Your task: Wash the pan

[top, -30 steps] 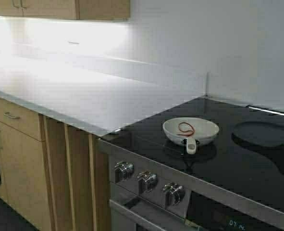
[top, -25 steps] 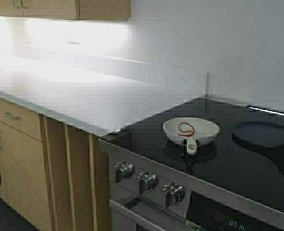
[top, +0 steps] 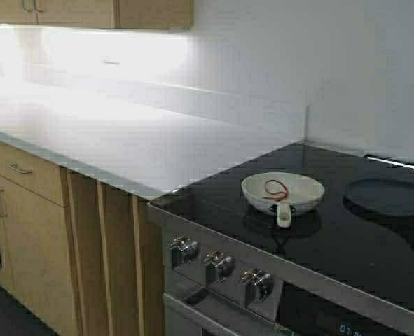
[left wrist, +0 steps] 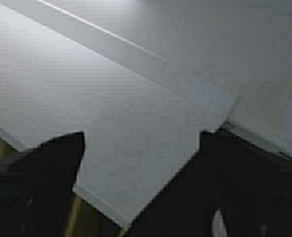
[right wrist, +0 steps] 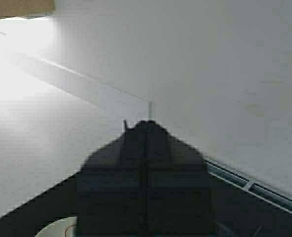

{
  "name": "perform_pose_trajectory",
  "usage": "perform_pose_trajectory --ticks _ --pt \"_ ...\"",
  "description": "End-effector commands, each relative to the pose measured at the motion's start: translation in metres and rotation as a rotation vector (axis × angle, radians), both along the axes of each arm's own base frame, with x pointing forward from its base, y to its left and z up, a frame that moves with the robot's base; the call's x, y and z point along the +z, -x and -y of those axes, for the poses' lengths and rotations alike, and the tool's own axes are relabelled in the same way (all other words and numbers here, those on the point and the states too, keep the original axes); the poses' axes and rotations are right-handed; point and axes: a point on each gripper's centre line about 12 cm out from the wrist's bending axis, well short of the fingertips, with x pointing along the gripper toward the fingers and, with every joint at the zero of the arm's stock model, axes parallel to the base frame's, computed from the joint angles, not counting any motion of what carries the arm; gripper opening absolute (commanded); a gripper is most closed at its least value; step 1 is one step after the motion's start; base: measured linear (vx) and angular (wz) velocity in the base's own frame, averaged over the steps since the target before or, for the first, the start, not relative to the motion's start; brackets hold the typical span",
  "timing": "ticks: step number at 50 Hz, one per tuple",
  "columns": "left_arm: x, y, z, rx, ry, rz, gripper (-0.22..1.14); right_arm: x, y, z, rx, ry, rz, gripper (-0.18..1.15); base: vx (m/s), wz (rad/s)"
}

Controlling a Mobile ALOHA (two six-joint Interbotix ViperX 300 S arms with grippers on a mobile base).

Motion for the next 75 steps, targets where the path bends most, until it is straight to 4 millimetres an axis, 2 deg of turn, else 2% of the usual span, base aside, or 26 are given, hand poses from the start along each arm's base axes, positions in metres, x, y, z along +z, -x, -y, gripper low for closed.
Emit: perform_pose_trajectory --ticks 1,20,31,37,47,53,61,75 --pt "-0.016 -0.022 0.024 -0.071 0.076 -0.025 1.02 0.004 -0.002 0.0 -0.001 0.003 0.009 0.07 0.01 0.01" --pt "-0.12 -0.069 0.07 -0.258 0.324 -0.225 1.02 0.003 -0.002 0.0 -0.001 0.005 0.008 0.07 0.0 0.0" --pt "-0.184 -0.096 0.095 -0.38 0.6 -0.321 1.02 0.003 -0.001 0.0 0.001 0.005 0.009 0.07 0.0 0.0" --pt "-0.218 -0.105 0.107 -0.427 0.719 -0.372 1.02 0.003 -0.001 0.0 0.001 0.001 0.009 0.07 0.0 0.0" --pt "-0.267 -0.113 0.135 -0.481 0.787 -0.443 1.02 0.001 -0.001 0.0 0.001 -0.002 0.005 0.07 0.0 0.0" --pt "-0.288 -0.115 0.157 -0.513 0.815 -0.483 1.02 0.001 -0.001 0.0 -0.001 0.0 0.005 0.07 0.0 0.0" --pt "-0.305 -0.12 0.182 -0.547 0.859 -0.519 1.02 0.001 -0.001 0.0 -0.001 0.0 0.005 0.07 0.0 0.0" --pt "-0.317 -0.131 0.226 -0.566 0.823 -0.56 1.02 0.001 0.0 0.0 0.001 -0.003 0.006 0.07 0.0 0.0"
